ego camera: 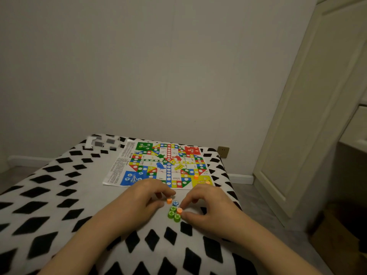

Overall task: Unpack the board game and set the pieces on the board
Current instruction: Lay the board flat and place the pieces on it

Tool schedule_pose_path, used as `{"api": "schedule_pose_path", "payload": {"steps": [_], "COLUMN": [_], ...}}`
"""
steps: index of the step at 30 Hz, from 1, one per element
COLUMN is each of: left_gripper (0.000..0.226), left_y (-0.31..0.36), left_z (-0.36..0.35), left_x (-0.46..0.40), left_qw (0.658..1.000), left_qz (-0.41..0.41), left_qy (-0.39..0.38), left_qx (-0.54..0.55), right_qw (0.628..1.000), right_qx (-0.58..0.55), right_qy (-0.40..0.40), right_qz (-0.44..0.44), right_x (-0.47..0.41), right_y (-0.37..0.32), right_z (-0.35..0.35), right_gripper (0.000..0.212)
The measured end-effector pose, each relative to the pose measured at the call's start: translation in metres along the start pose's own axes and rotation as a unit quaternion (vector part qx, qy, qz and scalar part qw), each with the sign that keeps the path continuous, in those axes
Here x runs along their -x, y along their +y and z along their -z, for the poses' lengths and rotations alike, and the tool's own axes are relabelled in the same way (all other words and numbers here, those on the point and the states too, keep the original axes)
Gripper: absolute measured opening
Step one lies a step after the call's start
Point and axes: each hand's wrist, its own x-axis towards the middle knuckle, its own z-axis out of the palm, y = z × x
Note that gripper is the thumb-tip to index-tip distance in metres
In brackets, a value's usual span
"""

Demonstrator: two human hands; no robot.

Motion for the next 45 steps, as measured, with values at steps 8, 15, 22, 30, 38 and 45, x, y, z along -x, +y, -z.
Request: {"api": "schedule_pose_path", "payload": {"steps": [8,15,22,30,38,45], "left_gripper": [0.024,0.022,0.014,0.008,0.007,0.011], "left_y": [0.001,0.0,0.001,0.018,0.03,0.028], "left_z": [-0.006,-0.009,-0.002,-0.009,-0.024,-0.033], "left_x": [-0.002,-0.002,-0.008,-0.052,-0.089,-0.093], "left_qw": [0.999,0.999,0.997,0.995,0.999,0.999], "left_qz": [0.0,0.012,0.028,0.034,0.013,0.026], "left_qy": [0.015,0.037,0.055,0.038,-0.015,-0.023], "left_qx": [0.029,0.032,0.054,0.091,0.039,0.029], "right_qw": [0.999,0.999,0.995,0.982,0.984,0.984], "right_qx": [-0.023,-0.042,-0.064,-0.077,-0.078,-0.117], "right_qy": [0.024,0.018,0.072,0.154,0.126,0.078], "right_qz": [0.0,0.0,-0.024,-0.078,-0.102,-0.105], "right_x": [-0.002,-0.003,-0.009,-0.026,-0.047,-0.061], "right_y": [0.005,0.008,0.02,0.048,0.075,0.089], "right_z": [-0.009,-0.006,0.007,0.031,0.033,0.031], "right_gripper": [0.014,0.01,0.006,0.007,0.01,0.012]}}
